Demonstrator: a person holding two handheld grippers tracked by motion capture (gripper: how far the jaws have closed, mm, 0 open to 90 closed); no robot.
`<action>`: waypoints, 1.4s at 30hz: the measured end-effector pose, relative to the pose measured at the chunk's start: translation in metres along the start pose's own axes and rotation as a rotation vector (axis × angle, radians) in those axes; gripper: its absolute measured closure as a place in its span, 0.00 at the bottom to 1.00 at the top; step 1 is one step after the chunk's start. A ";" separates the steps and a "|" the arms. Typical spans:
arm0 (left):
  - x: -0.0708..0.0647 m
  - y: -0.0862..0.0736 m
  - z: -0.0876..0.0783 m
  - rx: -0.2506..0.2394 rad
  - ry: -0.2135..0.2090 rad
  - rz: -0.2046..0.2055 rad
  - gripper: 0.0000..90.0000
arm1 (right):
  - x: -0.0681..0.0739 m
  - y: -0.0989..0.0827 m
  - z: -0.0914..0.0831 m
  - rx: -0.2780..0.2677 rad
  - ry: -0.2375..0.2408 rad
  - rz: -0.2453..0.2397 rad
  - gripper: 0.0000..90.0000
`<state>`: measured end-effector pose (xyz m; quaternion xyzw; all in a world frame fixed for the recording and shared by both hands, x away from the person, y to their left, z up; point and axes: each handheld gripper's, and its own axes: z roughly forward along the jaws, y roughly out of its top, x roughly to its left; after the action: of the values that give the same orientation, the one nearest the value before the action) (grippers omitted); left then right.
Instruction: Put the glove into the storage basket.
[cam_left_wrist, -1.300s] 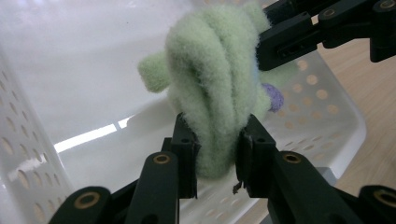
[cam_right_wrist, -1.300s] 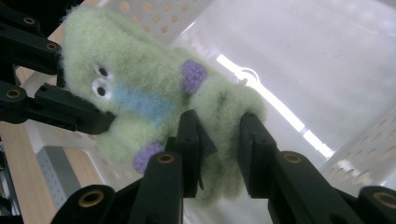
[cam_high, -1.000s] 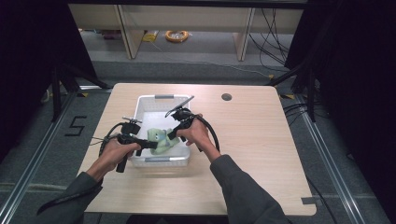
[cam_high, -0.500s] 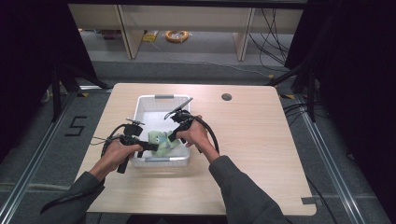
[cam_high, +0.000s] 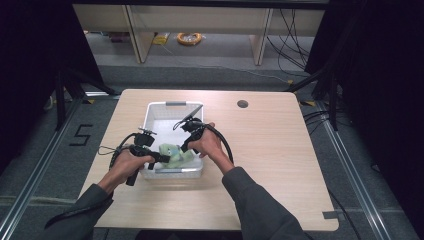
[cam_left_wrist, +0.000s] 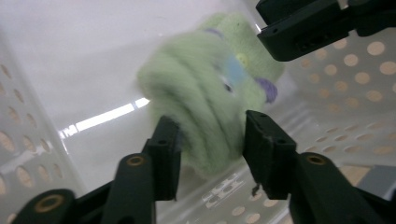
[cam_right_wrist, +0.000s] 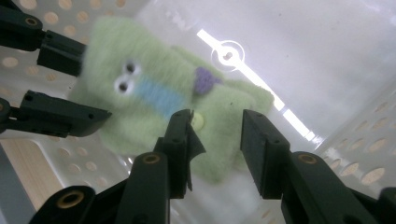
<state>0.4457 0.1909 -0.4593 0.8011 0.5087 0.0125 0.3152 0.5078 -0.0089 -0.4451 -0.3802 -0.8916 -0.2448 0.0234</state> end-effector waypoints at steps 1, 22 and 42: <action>0.000 0.001 -0.001 -0.012 -0.004 -0.008 0.60 | 0.000 0.000 -0.001 -0.003 0.002 -0.005 0.70; -0.010 0.004 -0.024 -0.092 0.032 -0.019 0.39 | -0.001 0.001 -0.022 -0.062 -0.029 -0.042 0.62; -0.077 -0.029 -0.053 -0.269 -0.103 0.068 0.30 | -0.004 -0.065 -0.099 -0.241 0.009 -0.052 0.44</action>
<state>0.3678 0.1620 -0.4088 0.7679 0.4581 0.0499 0.4449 0.4516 -0.0949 -0.3858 -0.3561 -0.8650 -0.3526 -0.0250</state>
